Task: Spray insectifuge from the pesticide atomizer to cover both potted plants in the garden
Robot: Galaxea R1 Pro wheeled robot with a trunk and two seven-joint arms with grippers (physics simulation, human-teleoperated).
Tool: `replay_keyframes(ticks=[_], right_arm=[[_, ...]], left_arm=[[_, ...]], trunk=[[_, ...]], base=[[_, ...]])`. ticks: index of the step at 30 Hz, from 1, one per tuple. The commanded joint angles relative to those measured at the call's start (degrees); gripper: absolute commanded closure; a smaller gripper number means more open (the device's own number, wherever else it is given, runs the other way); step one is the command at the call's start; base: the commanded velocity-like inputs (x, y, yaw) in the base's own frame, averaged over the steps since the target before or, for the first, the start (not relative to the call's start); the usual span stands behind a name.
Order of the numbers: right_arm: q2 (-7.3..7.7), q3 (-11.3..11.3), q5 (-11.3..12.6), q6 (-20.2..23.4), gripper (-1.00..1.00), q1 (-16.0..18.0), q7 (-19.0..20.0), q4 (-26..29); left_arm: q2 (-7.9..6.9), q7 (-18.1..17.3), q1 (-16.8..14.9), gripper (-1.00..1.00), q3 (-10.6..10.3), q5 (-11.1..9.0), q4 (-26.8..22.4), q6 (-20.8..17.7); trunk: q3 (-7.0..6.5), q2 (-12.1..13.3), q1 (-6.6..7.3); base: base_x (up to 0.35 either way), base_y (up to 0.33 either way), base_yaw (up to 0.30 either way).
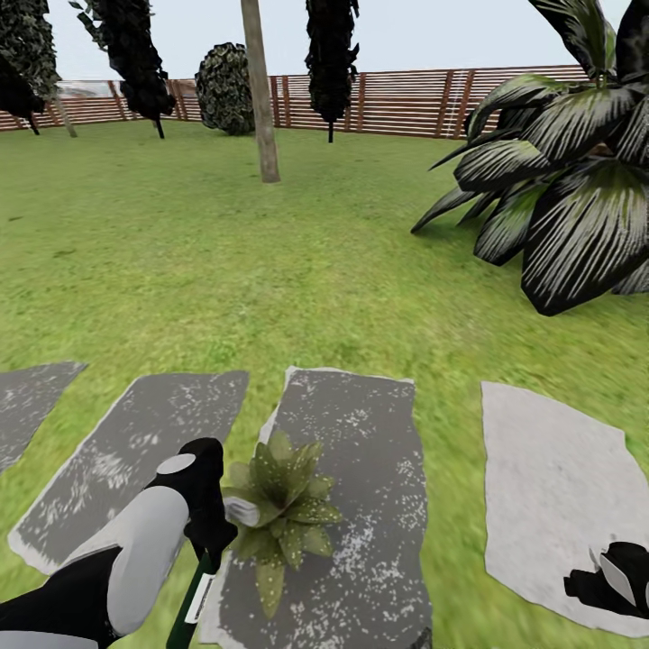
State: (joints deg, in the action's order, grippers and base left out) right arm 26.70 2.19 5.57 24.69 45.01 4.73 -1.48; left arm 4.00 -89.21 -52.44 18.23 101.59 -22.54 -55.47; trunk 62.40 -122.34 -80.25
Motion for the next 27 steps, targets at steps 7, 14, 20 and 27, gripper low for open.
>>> replay_keyframes(ticks=[7, 14, 20, 27], right_arm=[[0.02, 0.3, 0.6, 0.1, -1.00, 0.1, 0.1, -0.2], [0.02, 0.3, 0.6, 0.1, -1.00, 0.1, 0.1, -0.2], [0.03, 0.3, 0.6, 0.1, -1.00, 0.1, 0.1, -0.2], [0.02, 0.3, 0.6, 0.1, -1.00, 0.1, 0.1, -0.2]], left_arm=[[-0.02, -0.4, 0.0, 1.00, 0.4, 0.6, 0.1, -0.6], [0.03, -0.4, 0.0, 1.00, 0.4, 0.6, 0.2, -0.6], [0.04, -0.4, 0.0, 1.00, 0.4, 0.6, 1.1, -0.6], [0.04, -0.4, 0.0, 1.00, 0.4, 0.6, 3.9, -0.6]], trunk=[[0.09, 0.0, 0.01], [0.28, 0.0, 0.01], [0.44, 0.0, 0.01], [0.63, 0.0, 0.01]], base=[[0.000, 0.292, -0.076], [0.000, 0.313, -0.261], [0.000, 0.110, -0.271], [0.000, 0.004, -0.262]])
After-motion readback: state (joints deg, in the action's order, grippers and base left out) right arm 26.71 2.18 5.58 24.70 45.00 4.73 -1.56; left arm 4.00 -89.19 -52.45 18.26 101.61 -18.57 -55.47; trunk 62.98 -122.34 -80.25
